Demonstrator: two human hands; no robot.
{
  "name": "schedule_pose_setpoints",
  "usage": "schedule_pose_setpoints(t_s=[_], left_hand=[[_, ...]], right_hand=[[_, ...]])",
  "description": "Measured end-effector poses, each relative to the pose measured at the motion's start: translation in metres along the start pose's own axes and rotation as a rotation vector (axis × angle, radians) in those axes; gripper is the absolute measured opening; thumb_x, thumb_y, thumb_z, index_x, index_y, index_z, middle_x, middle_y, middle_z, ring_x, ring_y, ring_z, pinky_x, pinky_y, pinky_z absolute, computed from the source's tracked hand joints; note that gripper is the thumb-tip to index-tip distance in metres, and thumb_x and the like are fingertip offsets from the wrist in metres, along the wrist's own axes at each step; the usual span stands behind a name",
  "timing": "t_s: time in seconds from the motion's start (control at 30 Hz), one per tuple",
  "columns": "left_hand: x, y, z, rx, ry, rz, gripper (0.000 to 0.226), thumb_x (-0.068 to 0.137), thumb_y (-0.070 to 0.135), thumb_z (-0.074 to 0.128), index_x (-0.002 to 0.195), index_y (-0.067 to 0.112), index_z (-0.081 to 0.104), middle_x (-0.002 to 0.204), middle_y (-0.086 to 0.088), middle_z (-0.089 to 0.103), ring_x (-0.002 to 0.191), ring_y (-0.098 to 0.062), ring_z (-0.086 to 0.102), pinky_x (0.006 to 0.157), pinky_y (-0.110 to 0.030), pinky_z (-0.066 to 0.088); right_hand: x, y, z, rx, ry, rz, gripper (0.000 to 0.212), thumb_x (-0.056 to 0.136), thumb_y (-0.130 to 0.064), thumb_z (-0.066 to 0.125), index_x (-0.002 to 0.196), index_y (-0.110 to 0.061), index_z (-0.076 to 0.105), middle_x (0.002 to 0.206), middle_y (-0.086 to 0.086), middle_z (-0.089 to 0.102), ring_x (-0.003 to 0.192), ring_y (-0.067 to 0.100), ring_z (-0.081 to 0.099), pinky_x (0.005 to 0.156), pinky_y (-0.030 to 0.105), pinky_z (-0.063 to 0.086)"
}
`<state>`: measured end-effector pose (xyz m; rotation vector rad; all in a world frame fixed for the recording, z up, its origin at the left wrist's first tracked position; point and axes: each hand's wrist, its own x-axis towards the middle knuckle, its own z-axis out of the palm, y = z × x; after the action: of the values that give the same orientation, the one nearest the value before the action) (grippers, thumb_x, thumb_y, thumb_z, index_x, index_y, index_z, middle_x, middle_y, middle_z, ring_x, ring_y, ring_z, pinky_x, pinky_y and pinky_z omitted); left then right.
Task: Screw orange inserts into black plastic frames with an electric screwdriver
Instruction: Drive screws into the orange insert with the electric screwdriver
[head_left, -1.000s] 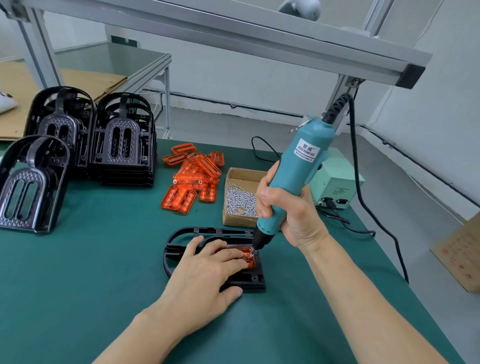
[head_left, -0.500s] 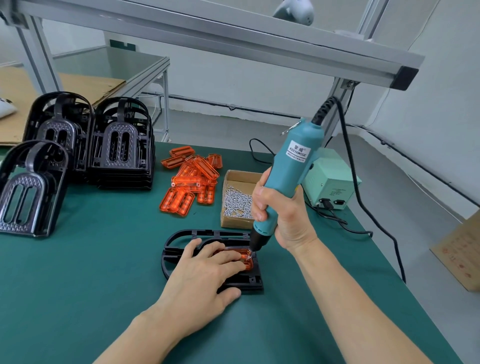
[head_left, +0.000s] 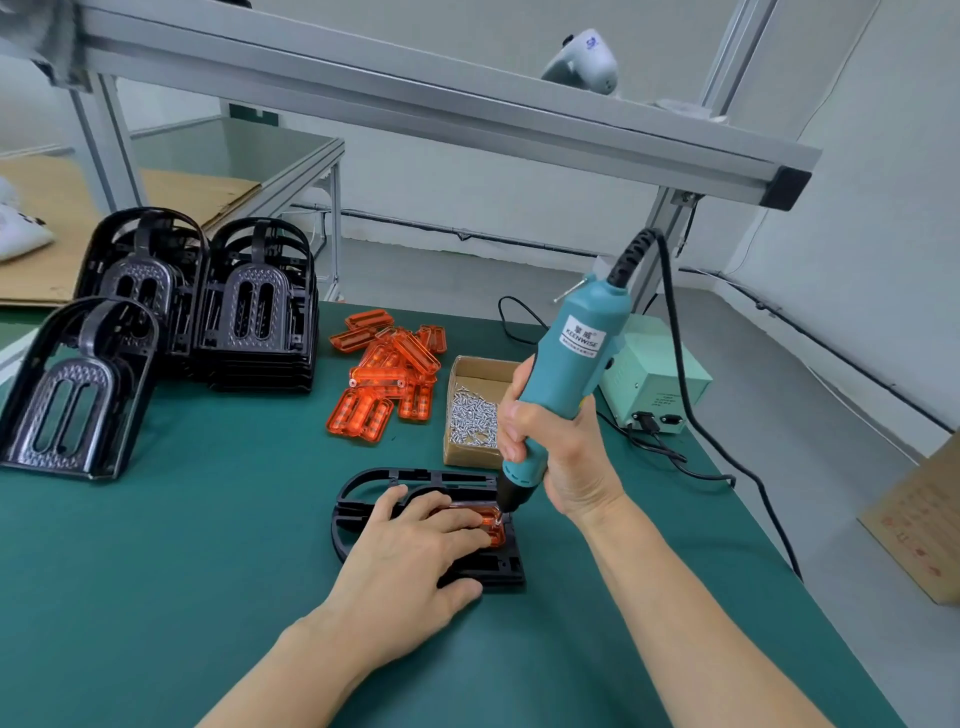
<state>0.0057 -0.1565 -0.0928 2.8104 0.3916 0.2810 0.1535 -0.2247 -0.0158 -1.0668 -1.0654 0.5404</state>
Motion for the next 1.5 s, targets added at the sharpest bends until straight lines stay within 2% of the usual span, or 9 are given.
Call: schedule_pose_setpoints(t_s=[0.2, 0.47, 0.63, 0.73, 1.0, 1.1, 1.2, 1.33, 1.5], left_hand=[[0.001, -0.001, 0.0, 0.01, -0.019, -0.01, 0.05, 0.088, 0.054, 0.043, 0.137, 0.046, 0.04, 0.145, 0.032, 0.031, 0.138, 0.002, 0.013, 0.112, -0.032, -0.01], [0.002, -0.001, -0.004, -0.026, -0.067, -0.003, 0.051, 0.087, 0.058, 0.043, 0.136, 0.046, 0.041, 0.143, 0.034, 0.031, 0.138, 0.004, 0.013, 0.112, -0.029, -0.011], [0.04, -0.004, -0.028, -0.193, 0.178, -0.002, 0.021, 0.089, 0.04, 0.056, 0.107, 0.035, 0.067, 0.11, 0.023, 0.061, 0.109, 0.002, 0.047, 0.103, -0.026, 0.022], [0.084, -0.009, -0.041, -0.152, 0.256, -0.079, 0.014, 0.091, 0.03, 0.058, 0.098, 0.03, 0.07, 0.096, 0.016, 0.064, 0.096, -0.008, 0.054, 0.094, -0.03, 0.034], [0.159, -0.019, -0.024, 0.172, -0.143, -0.277, 0.014, 0.085, 0.019, 0.061, 0.094, 0.019, 0.071, 0.101, 0.003, 0.069, 0.105, -0.021, 0.057, 0.102, -0.043, 0.024], [0.165, -0.018, -0.023, 0.265, -0.154, -0.238, 0.008, 0.087, 0.015, 0.058, 0.079, 0.016, 0.058, 0.099, 0.0, 0.068, 0.106, -0.024, 0.057, 0.106, -0.045, 0.022], [0.162, -0.019, -0.019, 0.309, -0.146, -0.209, 0.027, 0.09, 0.015, 0.052, 0.064, 0.018, 0.042, 0.087, 0.0, 0.062, 0.104, -0.024, 0.058, 0.108, -0.046, 0.022], [0.158, -0.021, -0.018, 0.289, -0.14, -0.175, 0.015, 0.089, 0.014, 0.051, 0.076, 0.02, 0.058, 0.092, 0.0, 0.067, 0.097, -0.023, 0.058, 0.098, -0.042, 0.026], [0.156, -0.022, -0.017, 0.267, -0.111, -0.138, 0.013, 0.092, 0.018, 0.05, 0.085, 0.016, 0.06, 0.089, -0.001, 0.064, 0.094, -0.024, 0.058, 0.092, -0.04, 0.026]], right_hand=[[-0.003, -0.007, 0.002, -0.036, -0.087, -0.001, 0.031, 0.068, 0.002, 0.056, 0.083, -0.024, 0.06, 0.053, 0.007, 0.045, 0.047, 0.016, 0.042, 0.055, 0.026, 0.043], [0.009, -0.034, -0.031, 0.413, 0.436, -0.091, 0.02, 0.069, -0.002, 0.052, 0.078, -0.019, 0.055, 0.054, -0.003, 0.042, 0.043, 0.011, 0.039, 0.048, 0.02, 0.037], [0.006, -0.028, -0.04, 0.352, 0.582, -0.165, 0.02, 0.07, -0.001, 0.052, 0.08, -0.019, 0.052, 0.054, -0.002, 0.041, 0.044, 0.013, 0.041, 0.049, 0.022, 0.04], [0.004, -0.019, -0.037, 0.328, 0.609, -0.188, 0.021, 0.071, 0.0, 0.052, 0.08, -0.019, 0.053, 0.054, -0.002, 0.042, 0.044, 0.013, 0.043, 0.049, 0.023, 0.041], [0.006, -0.021, -0.039, 0.289, 0.657, -0.2, 0.02, 0.07, 0.001, 0.052, 0.079, -0.016, 0.051, 0.053, -0.001, 0.042, 0.043, 0.015, 0.043, 0.05, 0.023, 0.041], [0.004, -0.022, -0.04, 0.265, 0.664, -0.197, 0.019, 0.07, 0.001, 0.052, 0.079, -0.016, 0.05, 0.053, -0.001, 0.042, 0.044, 0.016, 0.042, 0.05, 0.024, 0.041], [0.003, -0.021, -0.04, 0.262, 0.663, -0.19, 0.02, 0.07, 0.001, 0.052, 0.079, -0.016, 0.051, 0.053, -0.001, 0.042, 0.044, 0.016, 0.043, 0.051, 0.023, 0.041], [0.001, -0.022, -0.036, 0.26, 0.661, -0.181, 0.02, 0.07, 0.002, 0.052, 0.077, -0.017, 0.051, 0.054, -0.001, 0.042, 0.045, 0.016, 0.043, 0.051, 0.022, 0.041], [-0.001, -0.027, -0.035, 0.254, 0.668, -0.179, 0.02, 0.069, 0.001, 0.053, 0.078, -0.016, 0.05, 0.057, 0.001, 0.04, 0.044, 0.017, 0.042, 0.051, 0.023, 0.04]])
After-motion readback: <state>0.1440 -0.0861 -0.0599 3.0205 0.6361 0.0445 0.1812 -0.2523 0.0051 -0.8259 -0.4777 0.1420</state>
